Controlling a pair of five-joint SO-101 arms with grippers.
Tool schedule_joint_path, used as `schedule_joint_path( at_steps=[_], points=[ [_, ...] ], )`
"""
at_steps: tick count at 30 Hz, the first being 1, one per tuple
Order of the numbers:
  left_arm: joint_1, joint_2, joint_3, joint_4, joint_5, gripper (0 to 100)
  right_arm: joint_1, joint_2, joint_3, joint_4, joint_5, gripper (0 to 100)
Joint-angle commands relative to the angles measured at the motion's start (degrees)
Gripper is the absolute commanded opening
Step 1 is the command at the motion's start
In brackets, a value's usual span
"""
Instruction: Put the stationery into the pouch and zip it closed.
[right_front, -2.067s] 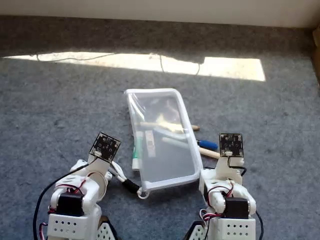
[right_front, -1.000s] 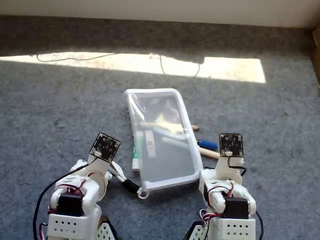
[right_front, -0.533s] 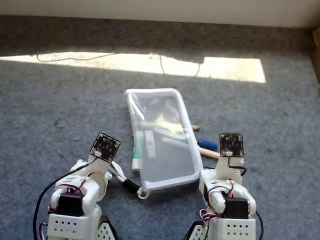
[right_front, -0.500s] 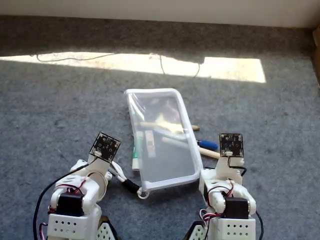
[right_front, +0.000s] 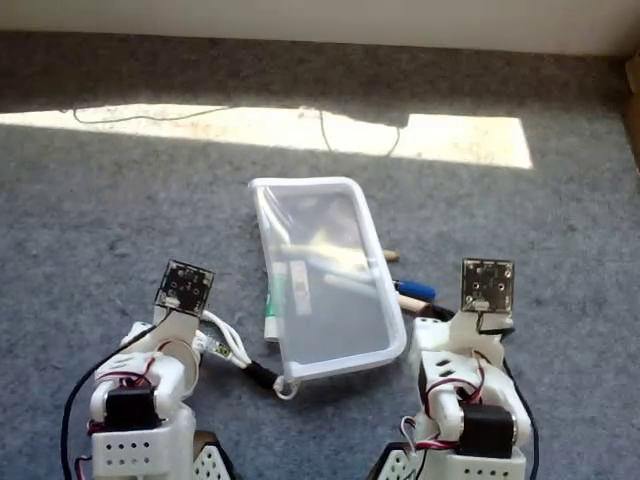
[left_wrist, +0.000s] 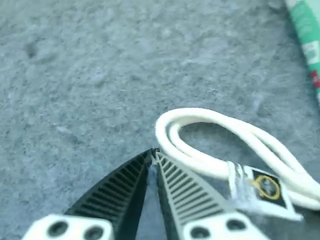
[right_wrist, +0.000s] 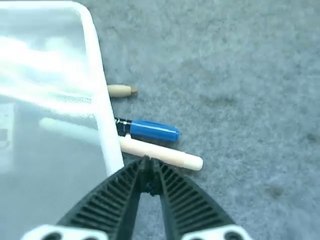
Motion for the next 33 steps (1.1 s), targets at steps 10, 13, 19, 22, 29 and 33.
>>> schedule_joint_path(
  at_steps=[10, 13, 19, 22, 29, 33],
  points=[
    [-8.0, -0.2, -6.9, -3.6, -0.7, 2, -4.4, -0.2, -9.5, 1.8, -6.7, 0.5],
    [-7.5, -0.1, -12.3, -3.2, -3.9, 6, -4.5, -0.2, -9.3, 1.7, -11.4, 0.5],
    [-7.4, -0.1, -19.5, -1.1, -4.0, 36, -4.4, -0.2, -8.2, 1.8, -17.6, 0.5],
    [-3.6, 0.0, -23.5, 2.5, -4.6, 36, -4.4, -0.2, -6.9, 1.6, -19.3, 0.5],
    [10.5, 1.9, -29.1, 9.9, -8.2, 36, -4.3, -0.2, -6.6, 1.5, -19.5, 0.5],
    [16.7, 12.9, -32.0, 9.9, -10.0, 36, -4.3, -0.2, -6.6, 1.5, -19.5, 0.5]
  ],
)
